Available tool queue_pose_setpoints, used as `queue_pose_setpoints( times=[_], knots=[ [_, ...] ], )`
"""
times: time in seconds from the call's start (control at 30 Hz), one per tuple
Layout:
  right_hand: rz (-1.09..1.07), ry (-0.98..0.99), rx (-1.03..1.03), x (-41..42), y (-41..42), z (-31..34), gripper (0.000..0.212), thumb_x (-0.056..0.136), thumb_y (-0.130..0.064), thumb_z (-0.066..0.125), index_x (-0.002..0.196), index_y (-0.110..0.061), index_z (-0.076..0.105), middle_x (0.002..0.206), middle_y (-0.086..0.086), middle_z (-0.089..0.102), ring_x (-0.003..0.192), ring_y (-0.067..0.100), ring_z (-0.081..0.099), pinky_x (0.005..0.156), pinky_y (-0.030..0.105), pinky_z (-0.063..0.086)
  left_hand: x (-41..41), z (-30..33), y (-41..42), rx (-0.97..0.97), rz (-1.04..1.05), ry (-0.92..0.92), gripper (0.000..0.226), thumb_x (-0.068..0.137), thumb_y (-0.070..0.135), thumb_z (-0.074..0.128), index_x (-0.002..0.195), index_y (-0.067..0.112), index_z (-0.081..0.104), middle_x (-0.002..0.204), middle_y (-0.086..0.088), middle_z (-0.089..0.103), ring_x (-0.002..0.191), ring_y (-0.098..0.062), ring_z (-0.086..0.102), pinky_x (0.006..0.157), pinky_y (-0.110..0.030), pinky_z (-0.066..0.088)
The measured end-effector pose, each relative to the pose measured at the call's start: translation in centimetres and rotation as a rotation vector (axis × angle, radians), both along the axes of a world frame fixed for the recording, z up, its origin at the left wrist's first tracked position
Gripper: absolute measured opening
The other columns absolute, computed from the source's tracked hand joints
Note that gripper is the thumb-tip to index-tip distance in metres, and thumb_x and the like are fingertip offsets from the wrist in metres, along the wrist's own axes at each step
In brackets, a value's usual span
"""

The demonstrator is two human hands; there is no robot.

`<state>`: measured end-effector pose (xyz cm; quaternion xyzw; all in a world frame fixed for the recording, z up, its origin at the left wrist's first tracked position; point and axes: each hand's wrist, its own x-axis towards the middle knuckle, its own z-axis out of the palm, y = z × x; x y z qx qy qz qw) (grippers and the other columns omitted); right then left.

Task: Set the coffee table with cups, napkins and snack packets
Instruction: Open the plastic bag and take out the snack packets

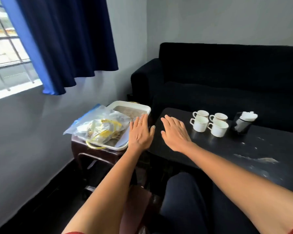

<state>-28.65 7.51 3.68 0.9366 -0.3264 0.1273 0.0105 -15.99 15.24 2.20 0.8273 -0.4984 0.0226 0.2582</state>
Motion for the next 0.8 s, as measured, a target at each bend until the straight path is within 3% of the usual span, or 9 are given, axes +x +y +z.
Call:
queue_pose_setpoints(
  times=[0.13,0.3,0.4,0.53,0.7,0.8],
  knots=[
    [0.158,0.034,0.011,5.5,2.8,-0.1,0.056,0.096,-0.028,0.038,0.147,-0.013,0.021,0.157,0.006,0.016,0.143,0.026,0.017,0.116,0.039,0.013,4.5,-1.1,3.4,-0.025,0.180,0.012,0.061,0.098,0.040,0.036,0.151,0.014,0.017,0.159,-0.005,0.019,0.146,-0.024,0.015,0.119,-0.043,0.006],
    [0.333,0.143,-0.017,11.6,5.8,-0.5,0.060,0.094,-0.020,0.038,0.149,-0.015,0.015,0.159,0.007,0.009,0.145,0.027,0.010,0.118,0.041,0.008,8.9,-2.8,6.8,-0.053,0.407,0.072,0.059,0.098,0.035,0.039,0.150,0.014,0.021,0.161,-0.007,0.008,0.148,-0.026,0.003,0.117,-0.046,0.003],
    [0.392,0.183,-0.038,14.4,7.1,-0.6,0.065,0.093,-0.020,0.042,0.150,-0.016,0.012,0.160,0.006,0.004,0.146,0.027,0.007,0.118,0.042,0.007,10.6,-3.7,8.3,-0.051,0.510,0.139,0.058,0.098,0.037,0.038,0.150,0.017,0.023,0.161,-0.006,0.005,0.147,-0.026,0.005,0.116,-0.049,0.011],
    [0.433,0.196,-0.065,17.1,8.3,-1.1,0.071,0.090,-0.018,0.046,0.150,-0.015,0.009,0.160,0.006,-0.001,0.146,0.027,0.005,0.118,0.042,0.006,12.1,-5.3,9.3,-0.068,0.470,0.254,0.055,0.099,0.041,0.036,0.149,0.022,0.026,0.160,-0.003,0.015,0.147,-0.026,0.010,0.115,-0.055,0.014],
    [0.402,0.240,-0.026,18.1,8.5,-2.2,0.075,0.090,-0.016,0.049,0.151,-0.018,0.006,0.160,0.006,-0.011,0.147,0.029,-0.001,0.120,0.046,0.003,12.7,-6.5,9.6,-0.214,0.354,0.217,0.047,0.098,0.033,0.041,0.143,0.019,0.041,0.153,-0.004,0.034,0.144,-0.020,0.024,0.118,-0.039,0.017],
    [0.394,0.232,-0.016,17.6,8.3,-3.2,0.076,0.090,-0.014,0.050,0.151,-0.019,0.005,0.159,0.005,-0.016,0.147,0.030,-0.004,0.120,0.047,0.003,12.3,-6.5,9.9,-0.410,0.424,0.298,0.038,0.095,0.024,0.046,0.131,0.020,0.054,0.147,0.000,0.043,0.136,-0.019,0.035,0.111,-0.038,0.028]
  ],
)
